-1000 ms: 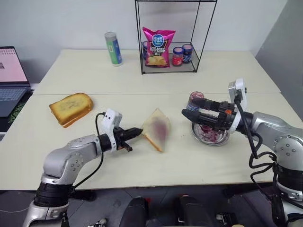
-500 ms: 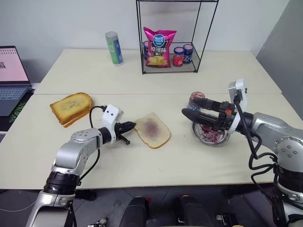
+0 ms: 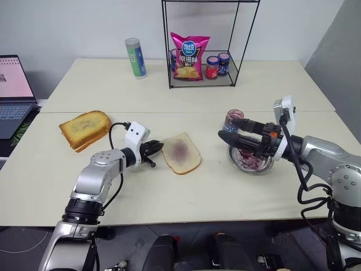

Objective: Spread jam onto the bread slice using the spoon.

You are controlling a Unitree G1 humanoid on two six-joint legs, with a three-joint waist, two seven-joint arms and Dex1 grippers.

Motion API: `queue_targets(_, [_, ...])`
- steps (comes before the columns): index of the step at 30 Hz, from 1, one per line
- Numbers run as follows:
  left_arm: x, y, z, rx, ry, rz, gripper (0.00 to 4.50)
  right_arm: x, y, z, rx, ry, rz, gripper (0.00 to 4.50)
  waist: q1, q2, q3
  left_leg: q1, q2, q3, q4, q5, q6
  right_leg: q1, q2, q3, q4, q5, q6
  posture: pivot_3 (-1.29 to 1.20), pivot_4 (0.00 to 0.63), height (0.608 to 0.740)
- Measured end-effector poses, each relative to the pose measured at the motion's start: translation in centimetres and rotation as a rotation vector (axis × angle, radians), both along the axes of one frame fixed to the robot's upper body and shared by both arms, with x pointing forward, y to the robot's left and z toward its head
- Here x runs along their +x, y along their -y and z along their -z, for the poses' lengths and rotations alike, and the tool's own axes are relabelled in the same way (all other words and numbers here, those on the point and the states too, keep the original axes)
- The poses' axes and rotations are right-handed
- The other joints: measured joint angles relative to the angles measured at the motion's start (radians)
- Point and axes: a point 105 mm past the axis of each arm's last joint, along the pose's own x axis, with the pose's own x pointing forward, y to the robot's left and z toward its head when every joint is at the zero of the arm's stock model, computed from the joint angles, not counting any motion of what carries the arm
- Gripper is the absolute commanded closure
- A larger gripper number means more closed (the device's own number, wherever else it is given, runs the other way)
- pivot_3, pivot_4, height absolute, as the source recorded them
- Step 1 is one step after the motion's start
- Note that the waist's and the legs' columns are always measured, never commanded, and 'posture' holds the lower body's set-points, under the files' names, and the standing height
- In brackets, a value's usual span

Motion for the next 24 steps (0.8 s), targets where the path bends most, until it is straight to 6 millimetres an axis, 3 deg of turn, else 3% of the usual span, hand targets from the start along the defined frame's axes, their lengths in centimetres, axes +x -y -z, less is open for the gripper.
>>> queue_targets(8, [0.0, -0.9, -0.1, 0.039, 0.007, 0.014, 1.62, -0.1, 0.9, 0.5, -0.02, -0.006, 0.034, 0.0, 0.0, 0.0, 0.0, 0.0, 0.0, 0.0, 0.0, 0.0, 0.0, 0.0, 0.0, 0.0, 0.0, 0.0, 0.0, 0.0, 0.15, 0.74])
queue_targets(15, [-0.7, -4.3, -0.9, 0.151, 0.042, -0.015, 0.08, 0.1, 6.0, 1.7, -0.008, -0.026, 0.281, 0.0, 0.001, 0.0, 0.0, 0.0, 0.0, 0.0, 0.0, 0.0, 0.0, 0.0, 0.0, 0.0, 0.0, 0.0, 0.0, 0.0, 0.15, 0.74])
queue_targets(19, [-1.1, -3.8, -2.4, 0.131, 0.097, 0.026, 0.03, -0.7, 8.4, 3.9, -0.006, -0.102, 0.373, 0.0, 0.007, 0.0, 0.0, 0.0, 0.0, 0.0, 0.0, 0.0, 0.0, 0.0, 0.0, 0.001, 0.0, -0.003, 0.004, 0.0, 0.15, 0.74])
queue_targets(23, [-1.9, -1.2, -4.6, 0.082, 0.168, 0.142, 0.03, -1.8, 10.2, 5.3, -0.009, -0.154, 0.444, 0.0, 0.007, 0.0, 0.0, 0.0, 0.0, 0.001, 0.001, 0.0, 0.0, 0.001, -0.001, 0.001, 0.0, -0.002, 0.005, 0.0, 0.15, 0.74])
queue_targets(24, [-2.1, 0.3, -5.3, 0.049, 0.18, 0.19, 0.03, -2.6, 11.1, 5.8, -0.003, -0.177, 0.476, 0.0, 0.014, 0.0, 0.0, -0.001, -0.001, 0.0, 0.001, 0.0, 0.0, 0.001, 0.0, 0.0, 0.0, -0.003, 0.005, 0.0, 0.15, 0.74])
